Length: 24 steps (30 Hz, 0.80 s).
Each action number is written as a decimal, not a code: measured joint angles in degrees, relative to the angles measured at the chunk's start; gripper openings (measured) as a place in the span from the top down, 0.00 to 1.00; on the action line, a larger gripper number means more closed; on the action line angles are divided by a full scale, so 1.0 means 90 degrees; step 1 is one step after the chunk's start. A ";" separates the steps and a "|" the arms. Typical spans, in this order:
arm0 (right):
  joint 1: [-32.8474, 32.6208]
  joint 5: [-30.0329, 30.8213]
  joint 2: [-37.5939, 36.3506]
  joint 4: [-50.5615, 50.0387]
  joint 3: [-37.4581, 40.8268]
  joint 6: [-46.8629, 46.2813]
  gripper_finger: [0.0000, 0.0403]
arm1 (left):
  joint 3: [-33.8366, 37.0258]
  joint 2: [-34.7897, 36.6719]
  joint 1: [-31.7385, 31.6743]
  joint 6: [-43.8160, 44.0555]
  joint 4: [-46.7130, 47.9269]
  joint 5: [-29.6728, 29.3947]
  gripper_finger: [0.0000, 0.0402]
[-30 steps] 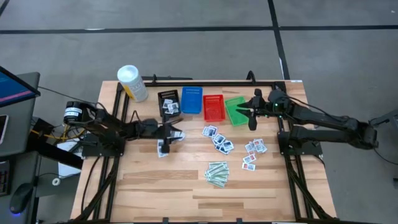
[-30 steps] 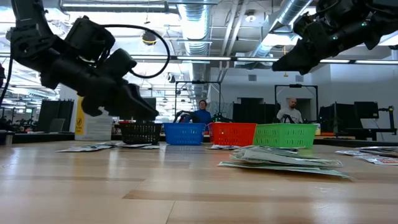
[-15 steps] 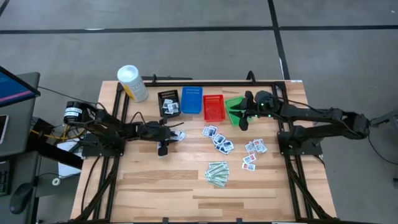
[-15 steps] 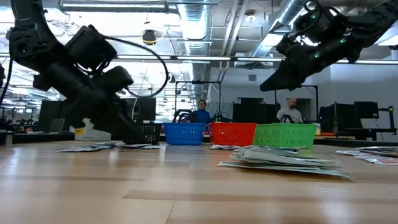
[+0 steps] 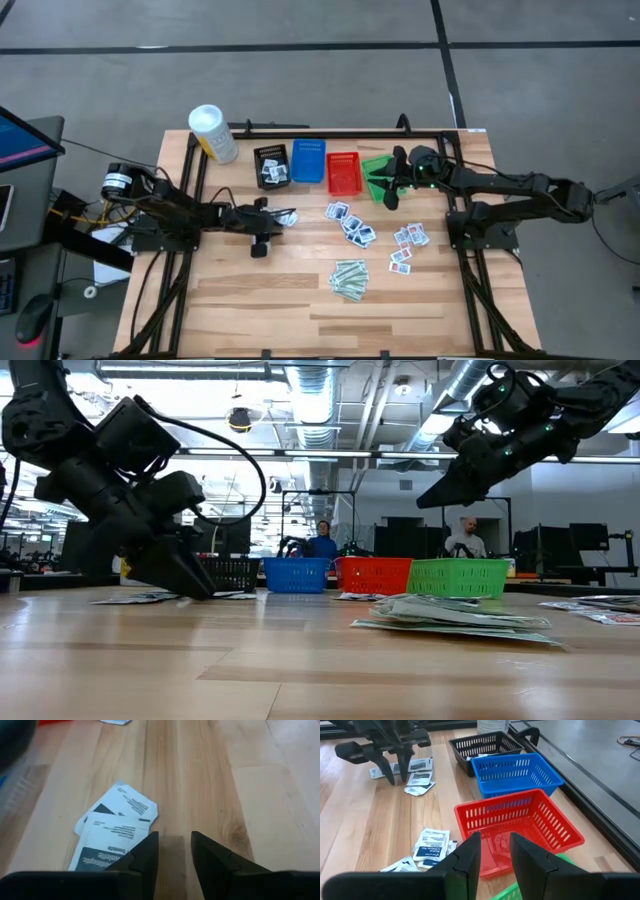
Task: Pick & Place First Aid Supplies
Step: Put the gray pad into the black bin
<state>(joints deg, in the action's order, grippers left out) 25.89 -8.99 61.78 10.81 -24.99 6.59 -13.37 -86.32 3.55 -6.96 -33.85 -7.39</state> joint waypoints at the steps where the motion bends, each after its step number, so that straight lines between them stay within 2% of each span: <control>1: 0.0000 -0.0006 0.0000 -0.0002 0.0000 0.0000 0.76 | 0.0000 0.0002 0.0024 -0.0002 0.0000 -0.0068 0.71; 3: -0.0007 -0.0050 0.0002 -0.0002 0.0000 0.0000 0.76 | 0.0000 0.0007 0.0044 -0.0002 0.0000 -0.0173 0.71; 5: -0.0007 -0.0405 0.0002 -0.0002 0.0000 0.0002 0.76 | 0.0000 0.0007 0.0052 -0.0002 0.0002 -0.0193 0.71; 10: -0.0010 -0.2528 0.0002 -0.0029 0.0000 0.0275 0.76 | 0.0000 0.0010 0.0056 -0.0001 0.0000 -0.0197 0.72; 12: -0.0022 -0.3174 0.0002 -0.0029 0.0000 0.0277 0.76 | 0.0000 0.0010 0.0058 0.0027 0.0001 -0.0195 0.72; 17: -0.0163 -0.3289 0.0002 -0.0029 0.0000 0.0322 0.76 | -0.0002 0.0088 0.0064 -0.0035 0.0170 -0.0230 0.72; 24: -0.0170 -0.3131 0.0007 -0.0022 0.0000 0.0335 0.76 | 0.0005 0.0611 0.0061 -0.0384 0.0680 -0.1054 0.72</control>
<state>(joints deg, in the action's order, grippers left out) 24.36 -37.17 61.84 10.61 -24.99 9.61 -13.32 -80.83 4.10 -10.42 -27.72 -16.87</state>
